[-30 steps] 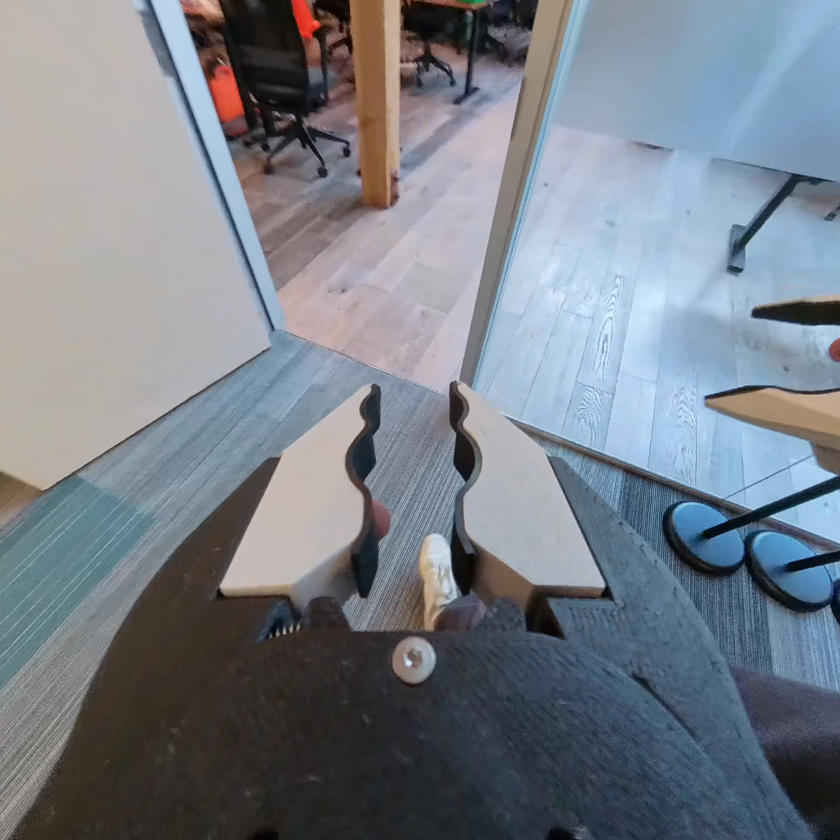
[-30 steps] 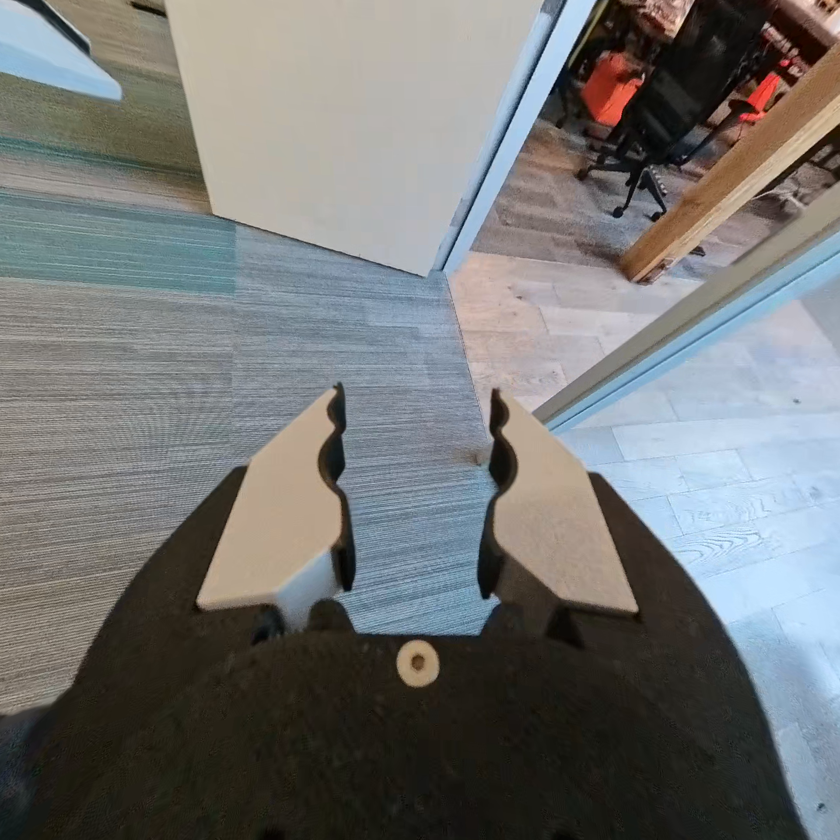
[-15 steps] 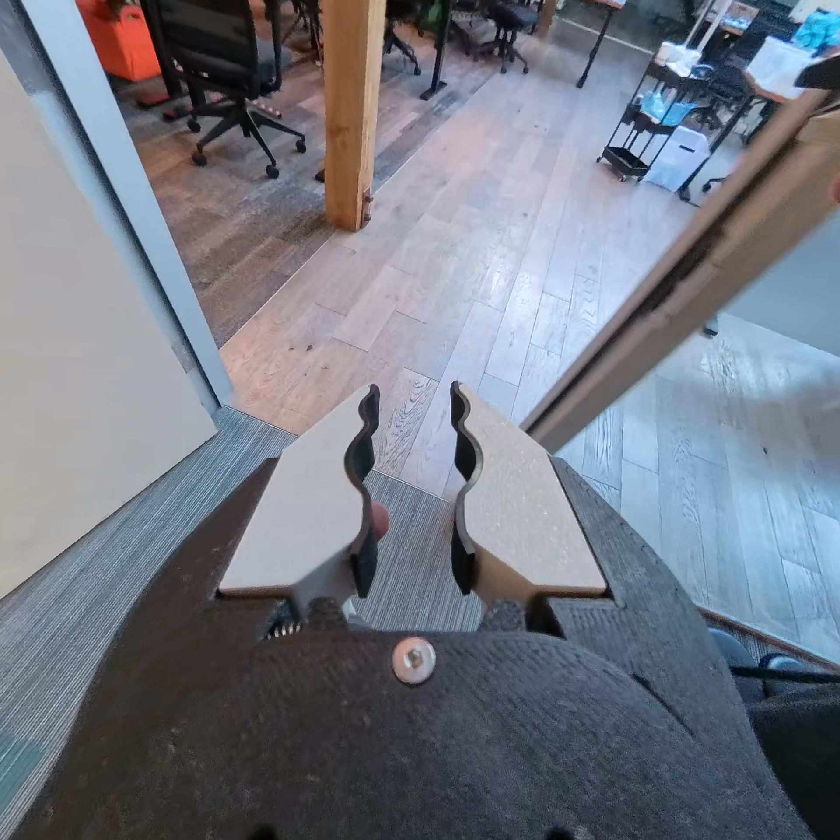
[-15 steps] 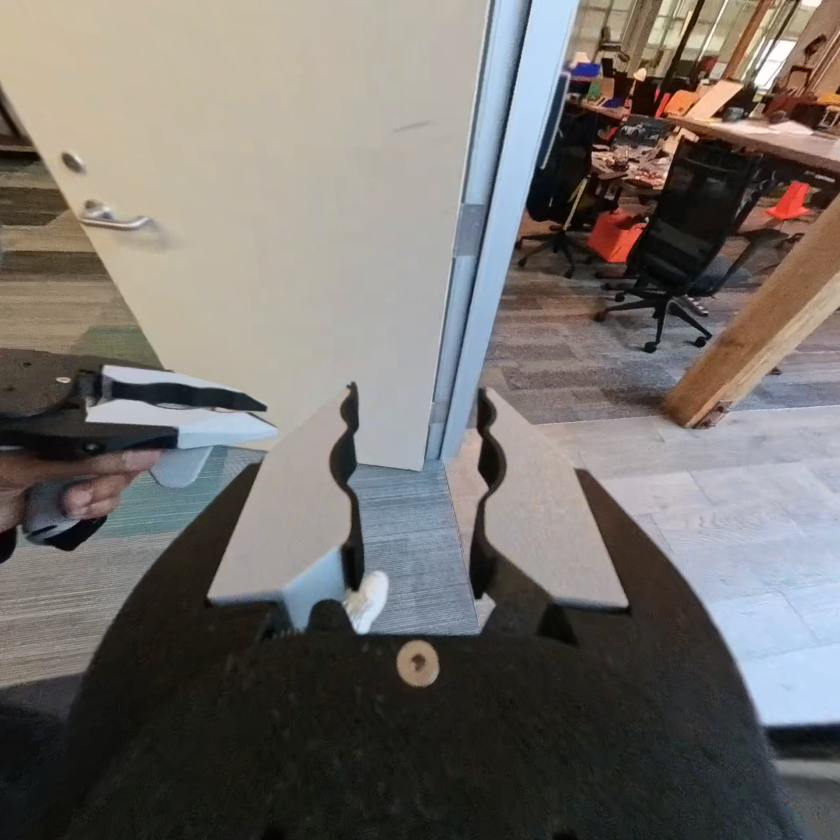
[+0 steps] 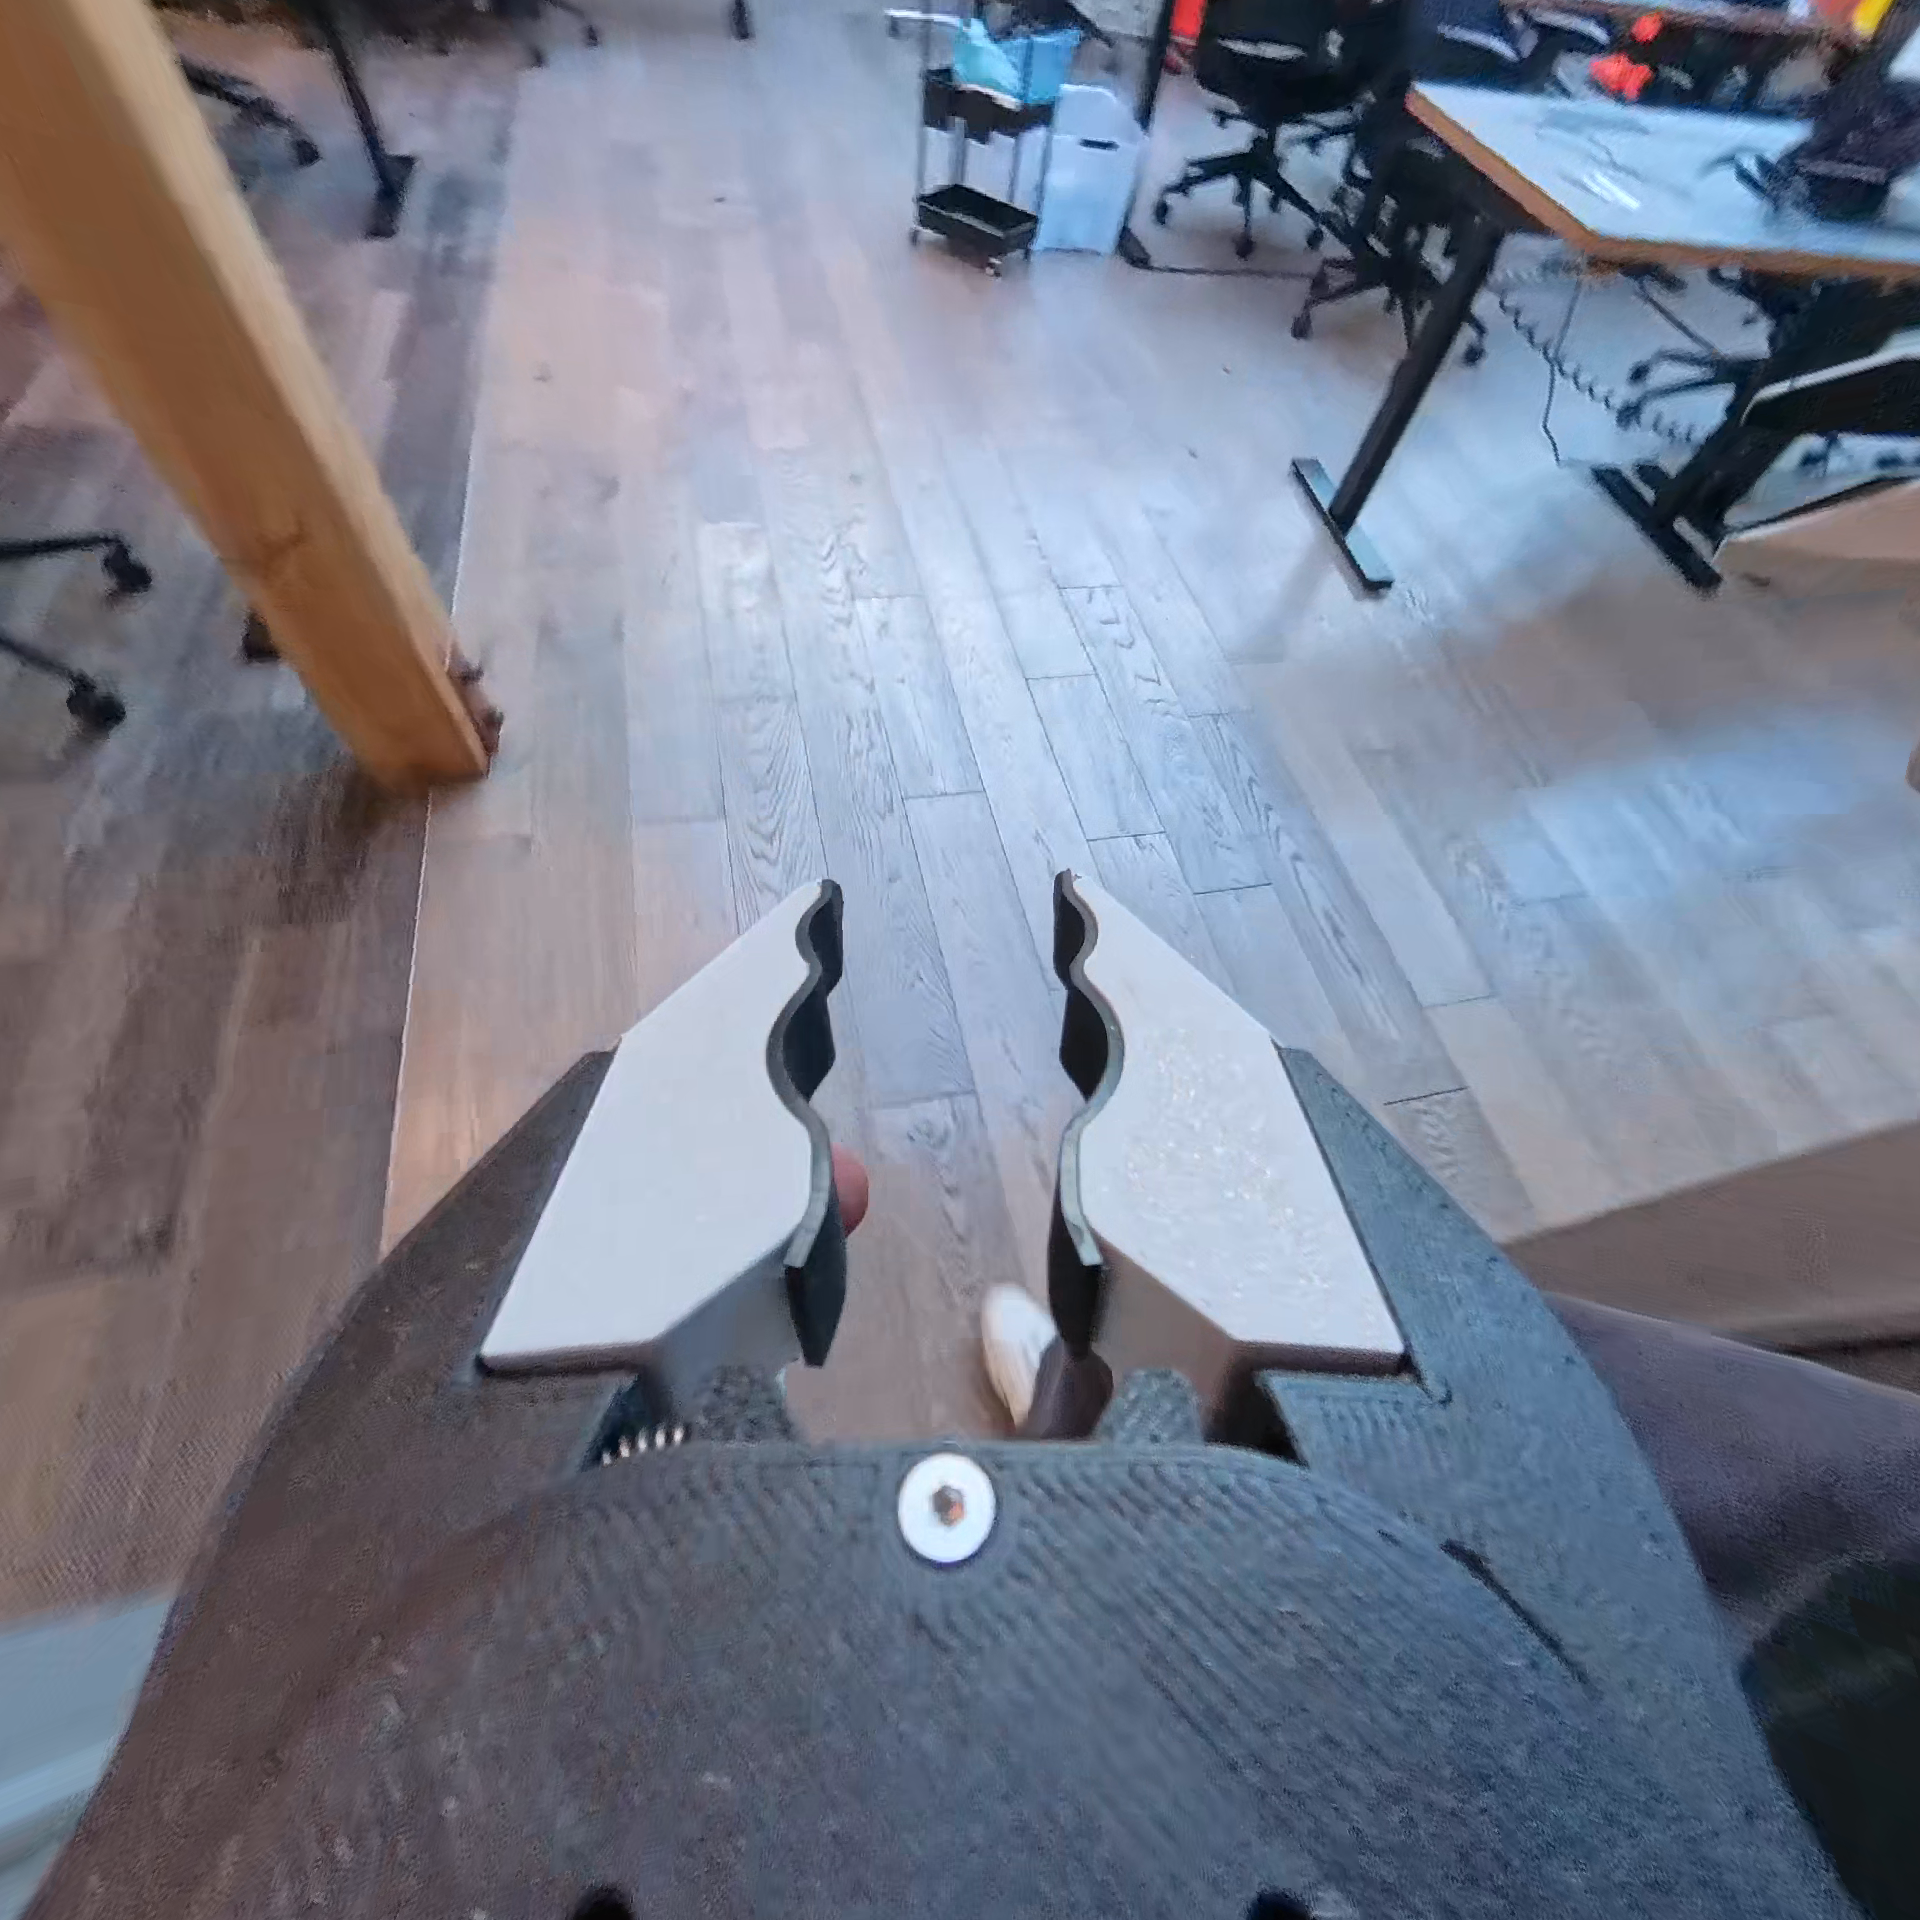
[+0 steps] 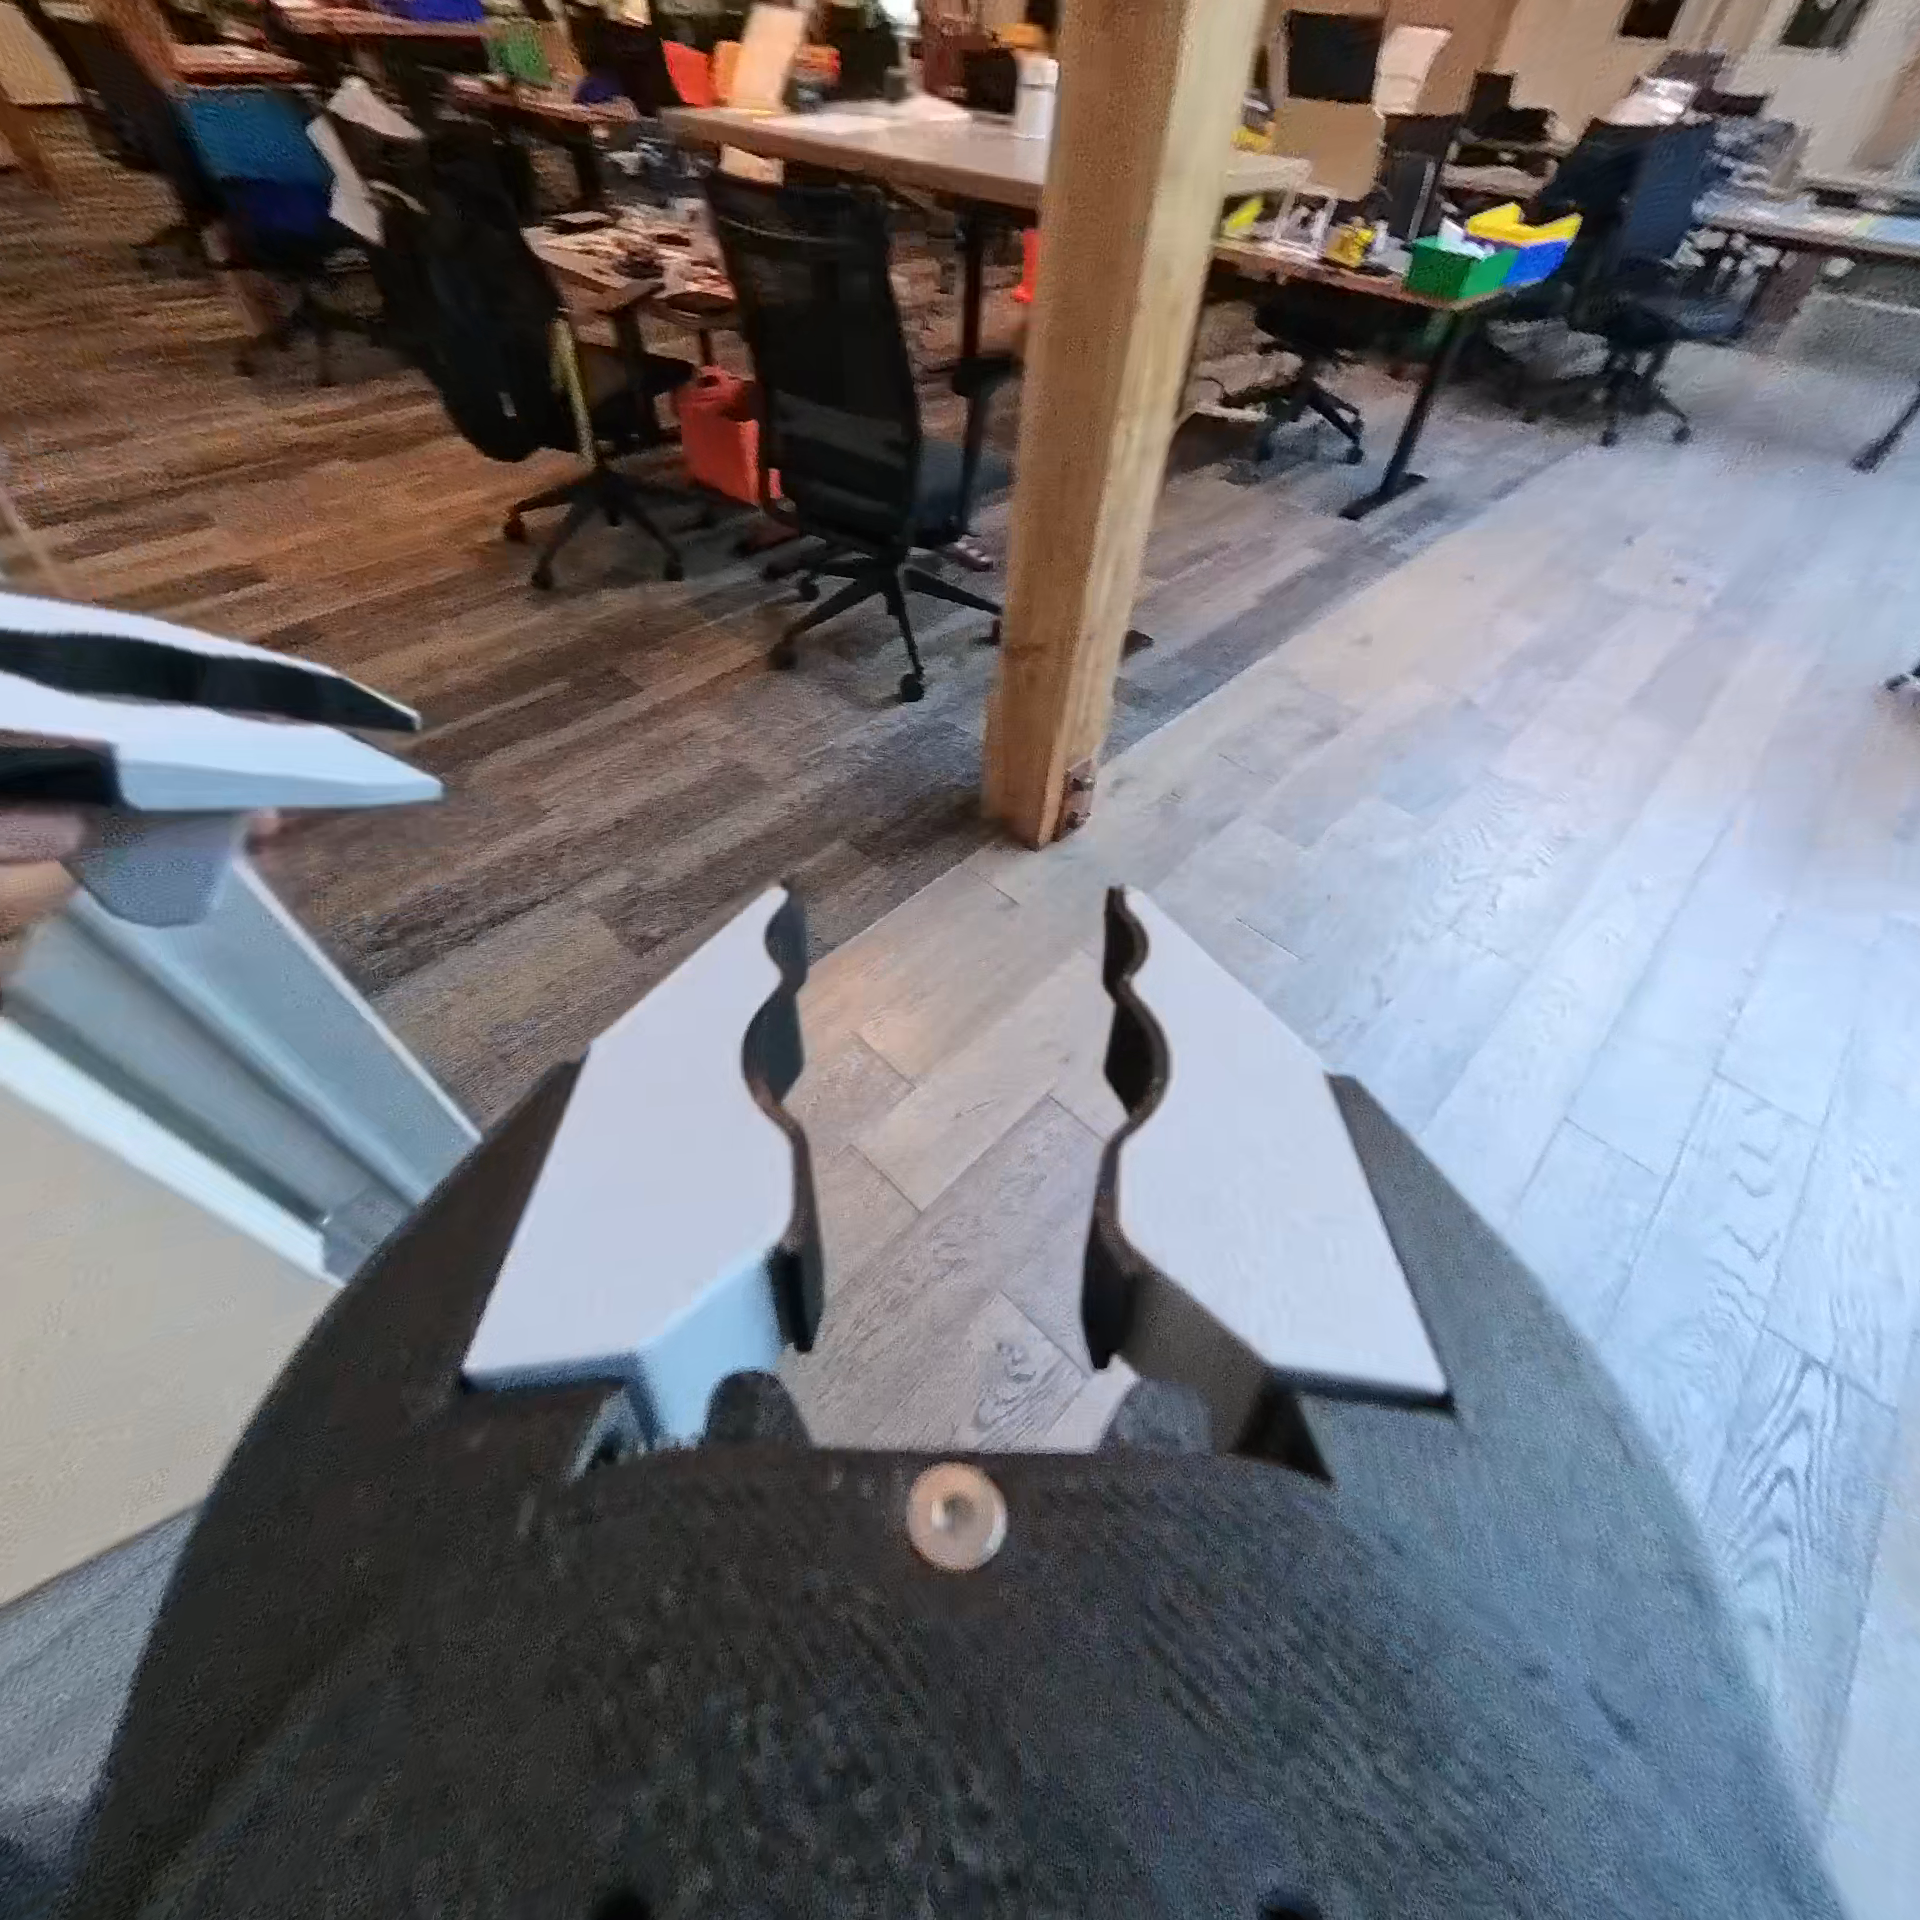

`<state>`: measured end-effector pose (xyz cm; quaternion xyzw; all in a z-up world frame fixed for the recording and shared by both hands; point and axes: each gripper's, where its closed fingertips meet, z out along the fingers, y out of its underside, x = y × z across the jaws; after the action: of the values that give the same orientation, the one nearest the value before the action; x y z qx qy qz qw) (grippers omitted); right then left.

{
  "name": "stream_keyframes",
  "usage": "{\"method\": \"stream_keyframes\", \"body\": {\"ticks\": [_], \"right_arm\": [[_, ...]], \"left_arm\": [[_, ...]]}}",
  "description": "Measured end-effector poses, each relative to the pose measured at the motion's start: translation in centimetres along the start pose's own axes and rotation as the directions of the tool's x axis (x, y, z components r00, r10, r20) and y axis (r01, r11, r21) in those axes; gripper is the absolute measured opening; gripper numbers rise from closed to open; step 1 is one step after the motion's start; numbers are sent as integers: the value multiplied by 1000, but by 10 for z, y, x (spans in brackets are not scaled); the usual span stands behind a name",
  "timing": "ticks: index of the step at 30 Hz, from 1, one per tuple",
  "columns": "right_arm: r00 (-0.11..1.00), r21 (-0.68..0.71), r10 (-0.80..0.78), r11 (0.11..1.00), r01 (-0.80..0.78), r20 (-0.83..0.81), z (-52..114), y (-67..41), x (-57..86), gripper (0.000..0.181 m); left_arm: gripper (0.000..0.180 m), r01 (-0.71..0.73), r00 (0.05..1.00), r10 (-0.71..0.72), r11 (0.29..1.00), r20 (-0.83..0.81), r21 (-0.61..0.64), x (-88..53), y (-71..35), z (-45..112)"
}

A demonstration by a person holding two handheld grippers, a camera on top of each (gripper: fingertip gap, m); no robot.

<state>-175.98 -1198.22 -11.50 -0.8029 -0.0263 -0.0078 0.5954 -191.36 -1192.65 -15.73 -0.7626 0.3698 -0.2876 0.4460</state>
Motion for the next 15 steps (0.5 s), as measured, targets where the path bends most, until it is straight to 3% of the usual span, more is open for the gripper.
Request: {"method": "stream_keyframes", "body": {"ticks": [3,8,10,15], "right_arm": [[990,-54,87,994,-93,-108,82,29,82,58],[971,-143,148,974,-177,-190,217,23,209,64],[975,-96,107,987,-128,-196,263,-27,257,63],[989,10,58,998,-57,-138,388,-139,351,61]], "left_arm": [[41,-42,998,40,998,-53,-36,-43,-36,106],[41,101,991,-110,988,-80,-115,-91,-92,274],[41,137,978,-153,984,-145,-111,-96,-139,328],[42,24,997,-27,999,-74,-47,-175,-257,449]]}}
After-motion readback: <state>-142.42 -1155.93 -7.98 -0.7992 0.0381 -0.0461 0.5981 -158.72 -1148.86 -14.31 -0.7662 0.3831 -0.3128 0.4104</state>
